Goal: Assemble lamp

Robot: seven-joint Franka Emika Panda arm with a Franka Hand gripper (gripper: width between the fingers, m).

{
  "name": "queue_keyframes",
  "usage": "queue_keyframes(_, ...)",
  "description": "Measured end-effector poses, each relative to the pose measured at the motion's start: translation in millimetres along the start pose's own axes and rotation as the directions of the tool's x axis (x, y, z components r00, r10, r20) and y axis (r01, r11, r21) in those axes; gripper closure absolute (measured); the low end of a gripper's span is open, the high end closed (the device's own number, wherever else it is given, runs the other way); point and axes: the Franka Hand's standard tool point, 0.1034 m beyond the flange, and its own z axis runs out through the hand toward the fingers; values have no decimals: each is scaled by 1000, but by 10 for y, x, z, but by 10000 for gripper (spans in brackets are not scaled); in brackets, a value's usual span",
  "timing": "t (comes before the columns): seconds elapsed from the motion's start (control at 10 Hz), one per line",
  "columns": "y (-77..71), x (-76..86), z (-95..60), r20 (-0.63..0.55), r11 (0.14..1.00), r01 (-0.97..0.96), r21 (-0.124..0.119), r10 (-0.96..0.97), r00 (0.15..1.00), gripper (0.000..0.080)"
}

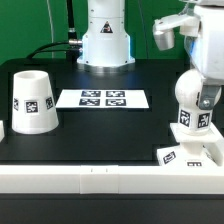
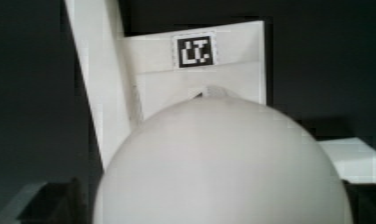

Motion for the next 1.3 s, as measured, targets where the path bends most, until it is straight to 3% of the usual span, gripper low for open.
queue_keyframes(0.6,15,-57,1,28,955,298,0,-297,954,101)
queue_keyframes(0.8,19,-72,2,32,954,301,0,-300,953,123)
queue_keyframes(0.9,20,-77,2,32,954,300,0,-300,954,225)
queue_keyframes(1.3,18,-89,4,24,982,191,-1,-191,981,225)
